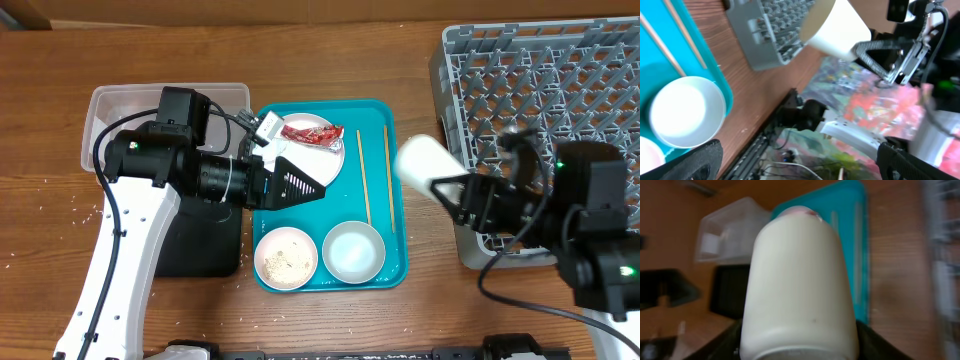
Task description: Sort waste into correct bins and load items into the dishwasher
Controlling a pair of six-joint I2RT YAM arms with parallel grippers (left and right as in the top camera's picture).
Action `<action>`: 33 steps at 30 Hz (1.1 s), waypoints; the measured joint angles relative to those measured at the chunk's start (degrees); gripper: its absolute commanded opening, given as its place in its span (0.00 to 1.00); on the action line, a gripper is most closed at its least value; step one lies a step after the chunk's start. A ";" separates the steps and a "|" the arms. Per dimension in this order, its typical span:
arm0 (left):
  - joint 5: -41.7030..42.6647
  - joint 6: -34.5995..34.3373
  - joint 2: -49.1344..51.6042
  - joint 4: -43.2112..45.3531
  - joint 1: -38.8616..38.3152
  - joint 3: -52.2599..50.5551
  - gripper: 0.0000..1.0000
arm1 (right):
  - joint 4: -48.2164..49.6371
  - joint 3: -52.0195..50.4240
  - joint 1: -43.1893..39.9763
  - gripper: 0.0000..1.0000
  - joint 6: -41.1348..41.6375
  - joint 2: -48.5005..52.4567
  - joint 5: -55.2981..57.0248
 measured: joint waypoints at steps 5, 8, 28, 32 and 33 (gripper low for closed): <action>-4.09 -0.02 0.00 -0.04 0.00 0.00 1.00 | -8.96 5.86 -8.22 0.51 1.92 0.96 22.16; -5.35 -0.04 0.00 -0.07 0.00 0.00 1.00 | -10.10 6.10 -10.47 0.51 2.99 3.39 26.25; -8.94 -0.17 0.00 -1.77 0.00 0.00 1.00 | -7.19 6.16 -18.10 0.82 4.13 32.30 28.72; -9.53 -0.17 0.00 -2.10 0.00 0.00 1.00 | -9.03 7.58 -20.44 0.82 4.04 32.30 26.67; -9.75 -0.17 0.00 -2.19 0.00 0.00 1.00 | -9.46 8.17 -20.44 0.82 4.00 32.30 26.18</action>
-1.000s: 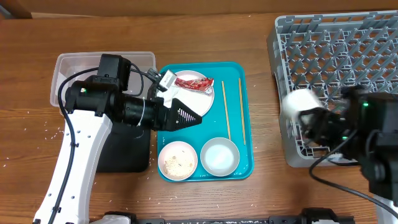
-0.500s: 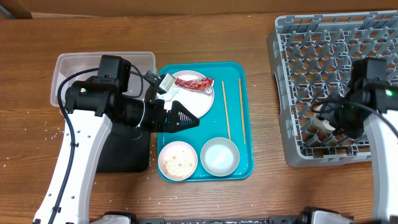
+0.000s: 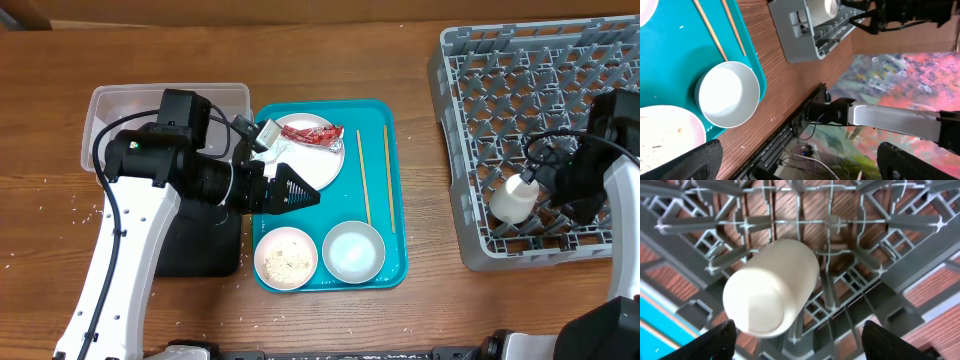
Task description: Sort waste into correct bins and load items into the dishwasher
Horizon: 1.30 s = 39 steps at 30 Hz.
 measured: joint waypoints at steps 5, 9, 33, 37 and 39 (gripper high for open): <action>-0.68 0.00 0.00 -0.61 0.00 0.00 0.96 | -1.44 1.36 1.20 0.82 -2.34 -0.72 -4.55; -3.67 -0.83 0.00 -1.97 0.00 0.00 0.90 | -2.21 1.36 3.61 0.82 -7.13 -6.75 -13.92; -55.36 -48.19 1.86 20.37 -27.10 -18.01 0.48 | -0.50 2.16 31.08 0.81 -6.58 -18.34 -26.80; -54.66 -51.58 9.42 25.33 -27.10 -19.06 0.43 | -0.57 2.16 31.08 0.82 -6.12 -18.34 -26.45; -53.44 -52.54 13.14 28.26 -27.10 -19.10 0.29 | -0.57 2.16 31.10 0.81 -6.08 -18.34 -26.29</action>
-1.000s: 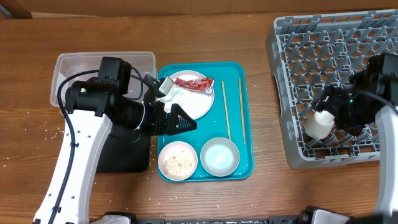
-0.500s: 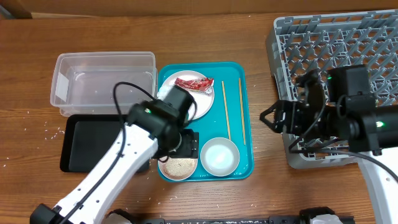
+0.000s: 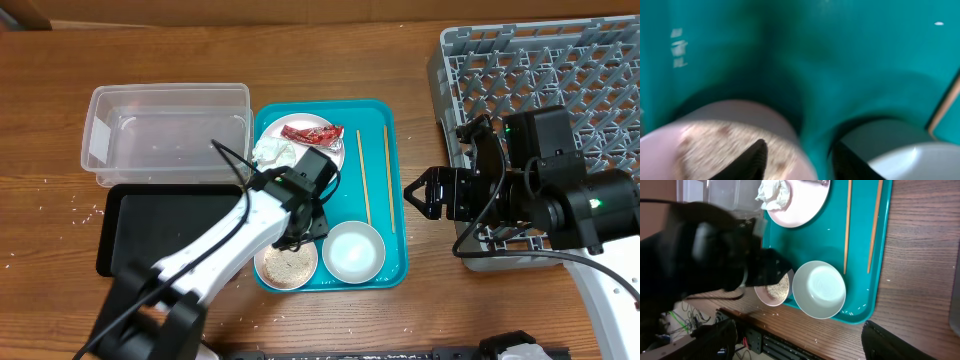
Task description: Sort waste into correct bins and load items into the dishwasher
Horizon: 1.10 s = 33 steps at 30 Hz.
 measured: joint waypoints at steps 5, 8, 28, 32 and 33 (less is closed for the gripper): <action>1.99 -1.92 4.98 0.22 -0.28 0.15 0.04 | -0.07 0.00 -0.02 0.81 0.11 0.00 0.09; 2.03 -1.99 4.76 -1.16 -0.26 0.63 0.04 | -0.07 0.00 -0.02 0.82 0.11 0.00 0.22; 54.38 61.24 -5.29 -29.07 61.35 7.54 0.04 | -1.84 0.00 -0.02 0.82 0.13 0.02 0.26; 61.94 73.53 5.57 -37.62 66.03 7.43 0.04 | -1.86 0.00 -0.02 0.82 0.13 0.02 0.26; 62.75 75.65 7.48 -39.78 66.25 7.43 0.04 | -1.86 0.00 -0.02 0.82 0.11 0.02 0.26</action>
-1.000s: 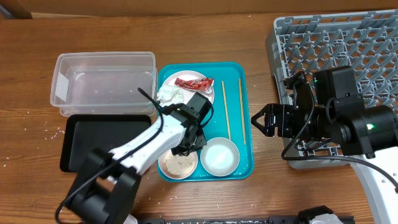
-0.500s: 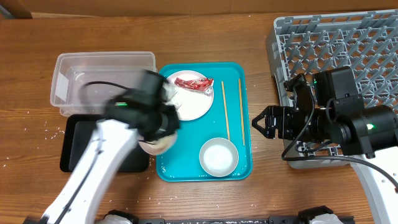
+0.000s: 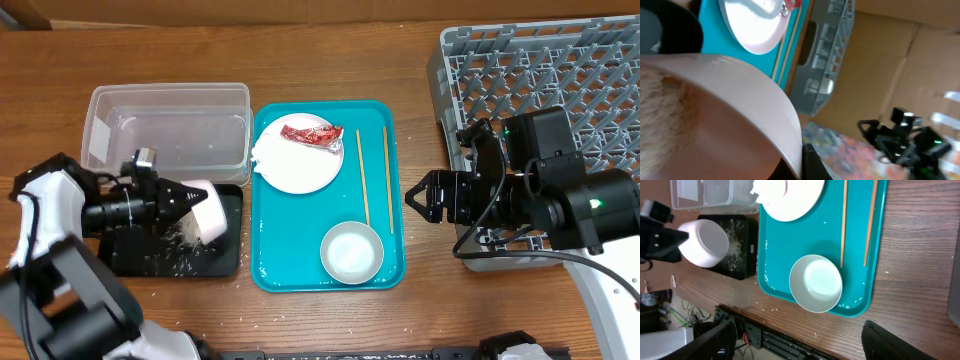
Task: Sort waste into correct bins and load items into the dishwasher
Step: 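Tip the pink bowl's rice onto the black tray with the left gripper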
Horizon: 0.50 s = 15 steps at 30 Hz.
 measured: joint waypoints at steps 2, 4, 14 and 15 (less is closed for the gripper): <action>1.33 4.92 3.15 -3.28 0.39 -0.17 0.04 | -0.09 0.00 0.02 0.81 0.02 0.00 0.00; 2.89 8.83 3.74 -4.76 1.11 -0.17 0.04 | -0.07 0.00 0.00 0.81 0.02 0.00 -0.02; 4.70 19.41 3.76 -0.87 6.69 -0.26 0.04 | -0.11 0.00 0.02 0.81 0.02 0.00 0.00; 4.44 16.85 3.89 0.24 6.69 -0.33 0.04 | -0.17 0.00 0.00 0.81 0.04 0.00 -0.02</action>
